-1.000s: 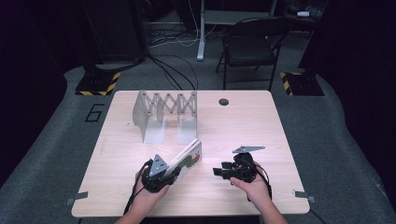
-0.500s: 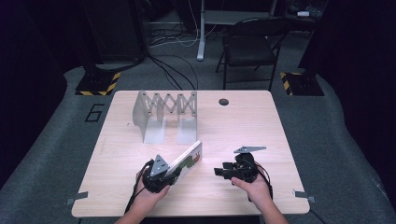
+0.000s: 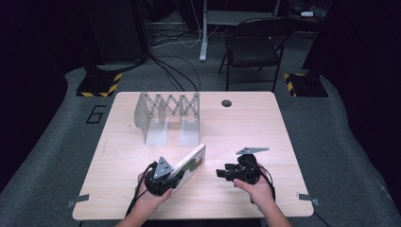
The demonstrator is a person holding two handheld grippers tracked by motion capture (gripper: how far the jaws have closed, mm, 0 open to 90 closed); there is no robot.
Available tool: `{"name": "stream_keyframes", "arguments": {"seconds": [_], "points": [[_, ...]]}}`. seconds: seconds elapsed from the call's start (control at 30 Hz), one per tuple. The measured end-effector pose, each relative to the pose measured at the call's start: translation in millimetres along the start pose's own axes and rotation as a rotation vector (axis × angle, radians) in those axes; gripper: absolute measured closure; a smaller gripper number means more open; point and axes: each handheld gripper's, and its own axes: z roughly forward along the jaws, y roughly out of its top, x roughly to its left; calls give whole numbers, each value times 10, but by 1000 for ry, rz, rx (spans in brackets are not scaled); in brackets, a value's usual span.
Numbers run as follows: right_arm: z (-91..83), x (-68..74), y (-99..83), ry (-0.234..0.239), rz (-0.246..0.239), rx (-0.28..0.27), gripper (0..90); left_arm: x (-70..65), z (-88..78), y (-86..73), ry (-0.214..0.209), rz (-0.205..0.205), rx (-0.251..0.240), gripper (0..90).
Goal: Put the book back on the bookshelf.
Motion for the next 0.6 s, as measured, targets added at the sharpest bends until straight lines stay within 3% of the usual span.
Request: {"name": "stream_keyframes", "arguments": {"seconds": [0.27,0.6], "points": [[-2,-30,15,4,7,-6,452,66,-86,49,-1,-8,-9,759],[-14,-62,22,3,9,-17,451,156,-252,154,8,-66,-61,759]]}}
